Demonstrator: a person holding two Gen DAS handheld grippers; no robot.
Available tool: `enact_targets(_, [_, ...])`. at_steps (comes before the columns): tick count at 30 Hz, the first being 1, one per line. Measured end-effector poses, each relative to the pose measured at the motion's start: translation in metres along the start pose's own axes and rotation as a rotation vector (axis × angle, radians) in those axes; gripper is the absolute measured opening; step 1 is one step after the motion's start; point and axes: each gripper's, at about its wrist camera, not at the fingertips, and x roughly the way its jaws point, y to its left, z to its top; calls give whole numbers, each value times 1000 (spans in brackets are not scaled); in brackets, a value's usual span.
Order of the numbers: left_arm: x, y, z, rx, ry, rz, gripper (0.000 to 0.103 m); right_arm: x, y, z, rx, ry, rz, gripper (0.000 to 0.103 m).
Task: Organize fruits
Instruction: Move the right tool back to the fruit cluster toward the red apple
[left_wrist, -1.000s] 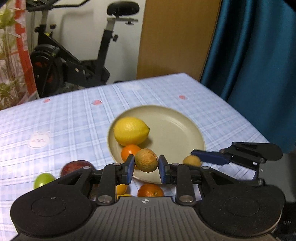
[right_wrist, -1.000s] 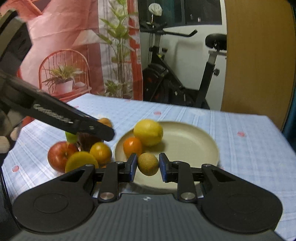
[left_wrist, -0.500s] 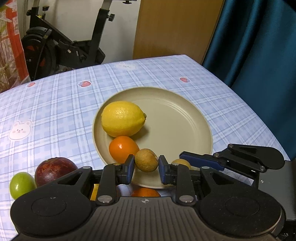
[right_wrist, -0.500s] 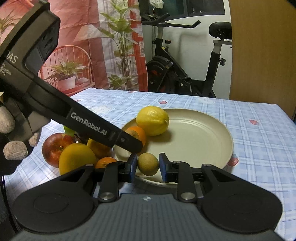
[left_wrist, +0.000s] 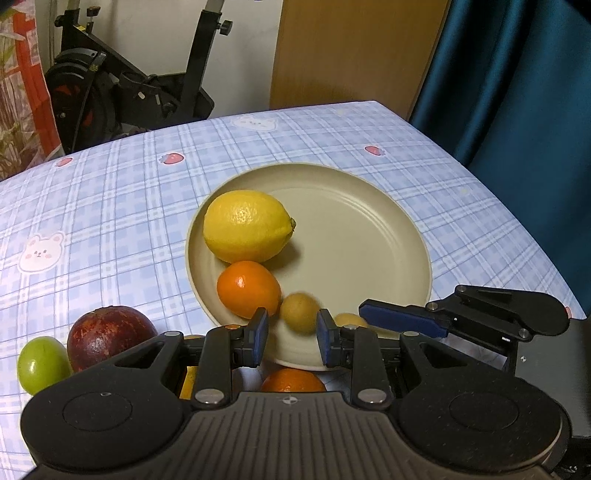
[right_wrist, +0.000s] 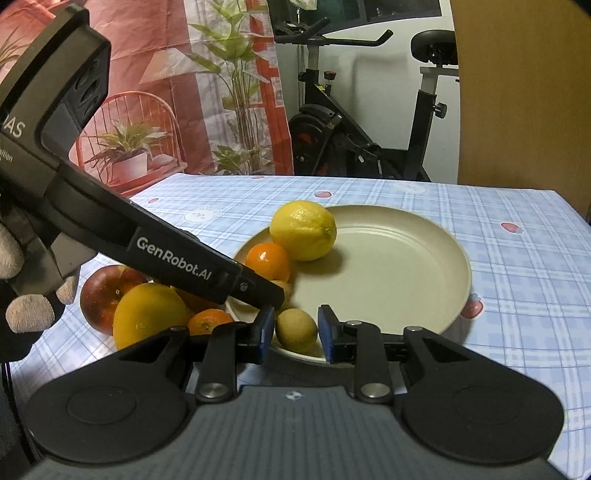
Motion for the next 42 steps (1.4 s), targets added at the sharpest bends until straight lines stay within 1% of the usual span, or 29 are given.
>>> enact_targets(4, [-11,2,0,-16,-31,-1,30,-5,1,1,5,-11,-4,29])
enact_targets(8, [-31,9,-1,-47,-73,-2,30,-16,4,0,9,-36,-5,29])
enact_targets(12, [-53,17,-3,-52,-112,15,30,-27,8,0,16,-59,5,29])
enact_targets(14, [-66,23,-4,-49,-137,36,31,-30,12,1,15,-64,10,29])
enact_targets(16, [-77,31,-7,-64,-159,51,34,-32,14,2,14,-66,18,29])
enact_targets(17, [-82,35,-8,-75,-168,58,38,-32,17,3,13,-67,23,29])
enact_targets(18, [-87,39,-9,-85,-177,67,41,-33,19,4,11,-67,29,29])
enact_targets(22, [-102,52,-19,-114,-201,105,41,-34,30,4,-2,-62,54,31])
enact_targets(29, [-110,70,-39,-168,-196,120,41,-30,49,3,-33,-34,90,33])
enact_targets(32, [-109,78,-47,-203,-183,110,41,-29,56,3,-51,-27,99,37])
enact_targets(36, [-106,79,-58,-220,-169,95,51,-26,62,2,-63,-12,100,37])
enact_targets(40, [-103,78,-67,-229,-158,77,52,-24,66,0,-77,1,97,37])
enact_targets(42, [-101,79,-70,-240,-158,67,52,-24,67,0,-82,5,95,39])
